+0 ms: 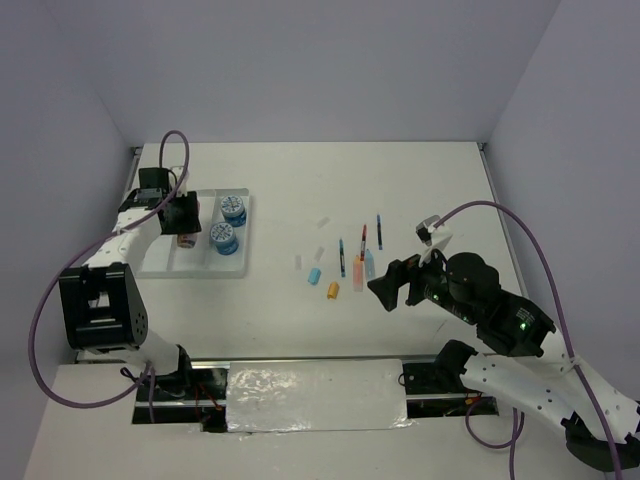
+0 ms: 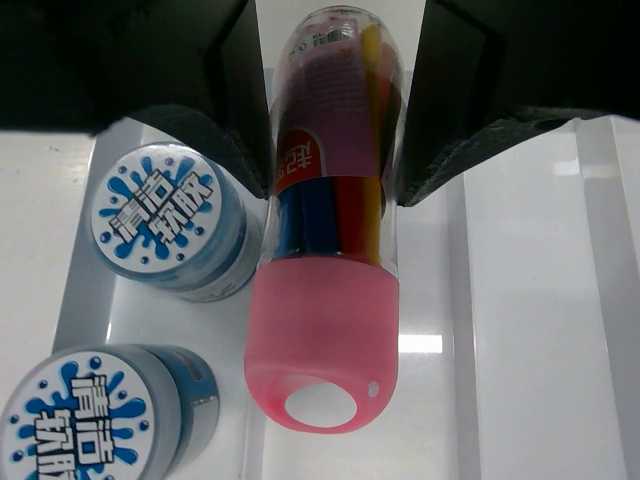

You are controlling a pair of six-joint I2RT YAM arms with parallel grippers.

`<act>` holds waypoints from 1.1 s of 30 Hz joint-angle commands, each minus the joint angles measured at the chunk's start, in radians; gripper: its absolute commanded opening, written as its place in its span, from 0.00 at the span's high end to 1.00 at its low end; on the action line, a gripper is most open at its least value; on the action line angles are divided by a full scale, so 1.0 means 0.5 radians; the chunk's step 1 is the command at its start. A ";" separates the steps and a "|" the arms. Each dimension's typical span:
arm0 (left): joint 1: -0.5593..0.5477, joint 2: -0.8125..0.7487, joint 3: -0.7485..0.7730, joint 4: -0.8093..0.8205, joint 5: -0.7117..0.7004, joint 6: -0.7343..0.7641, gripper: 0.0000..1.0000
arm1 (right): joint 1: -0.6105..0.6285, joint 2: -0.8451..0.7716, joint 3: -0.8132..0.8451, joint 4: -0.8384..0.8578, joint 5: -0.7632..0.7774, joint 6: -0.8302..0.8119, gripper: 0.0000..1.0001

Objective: Sort the stationery into containers
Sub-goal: Place the stationery in the storage box, then pick up the pen from the center of the board.

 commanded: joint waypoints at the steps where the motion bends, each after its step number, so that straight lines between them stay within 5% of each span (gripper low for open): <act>1: 0.051 0.039 0.022 0.176 0.084 -0.057 0.58 | 0.005 -0.014 -0.001 0.087 -0.040 -0.028 0.00; 4: 0.076 0.039 -0.006 0.225 0.093 -0.088 0.40 | 0.005 -0.011 0.009 0.091 -0.061 -0.019 0.00; 5: 0.082 0.039 0.000 0.219 0.111 -0.088 0.01 | 0.005 -0.011 0.021 0.091 -0.064 -0.016 0.00; 14: 0.070 -0.304 -0.030 0.112 -0.050 -0.216 0.01 | 0.005 0.065 -0.025 0.146 0.058 0.048 0.00; 19: 0.036 -0.633 0.099 -0.284 -0.333 -0.624 0.01 | -0.005 0.371 -0.096 0.183 0.349 0.183 0.00; 25: 0.036 -1.237 -0.323 -0.190 -0.163 -0.643 0.01 | -0.627 0.886 -0.129 0.394 0.065 0.171 0.02; 28: 0.024 -1.452 -0.569 -0.082 -0.045 -0.634 0.01 | -0.796 1.238 0.005 0.419 0.232 0.137 0.08; 33: -0.166 -1.456 -0.506 -0.143 -0.187 -0.622 0.01 | -0.934 1.810 0.318 0.474 0.224 0.070 0.33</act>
